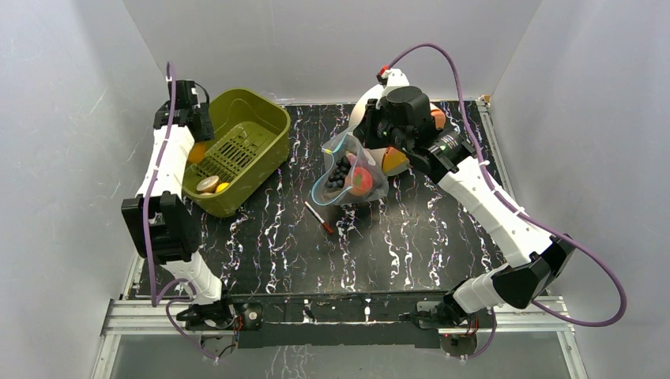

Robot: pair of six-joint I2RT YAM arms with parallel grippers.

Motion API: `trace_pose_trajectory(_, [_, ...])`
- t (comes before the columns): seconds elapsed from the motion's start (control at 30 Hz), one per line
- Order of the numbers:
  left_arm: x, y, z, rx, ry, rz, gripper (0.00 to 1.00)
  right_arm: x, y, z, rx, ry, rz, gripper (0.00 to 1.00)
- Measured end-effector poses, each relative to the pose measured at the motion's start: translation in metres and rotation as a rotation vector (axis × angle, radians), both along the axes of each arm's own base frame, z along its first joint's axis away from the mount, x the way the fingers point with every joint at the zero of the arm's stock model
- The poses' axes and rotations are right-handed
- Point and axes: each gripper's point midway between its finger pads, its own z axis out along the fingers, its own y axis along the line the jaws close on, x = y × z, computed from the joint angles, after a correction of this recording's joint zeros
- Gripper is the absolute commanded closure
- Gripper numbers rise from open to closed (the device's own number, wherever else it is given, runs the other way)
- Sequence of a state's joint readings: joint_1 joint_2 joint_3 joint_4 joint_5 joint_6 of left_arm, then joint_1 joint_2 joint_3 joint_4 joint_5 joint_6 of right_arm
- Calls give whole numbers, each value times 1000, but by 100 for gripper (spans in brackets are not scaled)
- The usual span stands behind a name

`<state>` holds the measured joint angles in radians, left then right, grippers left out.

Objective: Place the food in the zip-top bag and seal the zipper
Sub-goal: Pick up the fake fruit from the bin, then place the fake fruit in the zipper food storage bag.

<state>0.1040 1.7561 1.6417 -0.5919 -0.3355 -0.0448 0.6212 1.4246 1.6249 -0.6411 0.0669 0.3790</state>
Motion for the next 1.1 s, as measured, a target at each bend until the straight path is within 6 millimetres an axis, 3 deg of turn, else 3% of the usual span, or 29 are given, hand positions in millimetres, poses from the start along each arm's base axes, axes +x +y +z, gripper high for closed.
trace_pose_trajectory(0.5, [-16, -61, 59, -318, -176, -84, 61, -5, 10, -8, 75, 85, -4, 100])
trace_pose_trajectory(0.77, [0, -118, 121, -617, -330, -225, 66, 3, 20, -31, 96, 173, -31, 100])
trace_pose_trajectory(0.97, [-1, -165, 137, -877, -371, -303, 69, 8, 27, -41, 111, 232, -54, 100])
trace_pose_trajectory(1.1, [-10, -208, 142, -999, -339, -374, 70, 11, 32, -44, 127, 256, -62, 100])
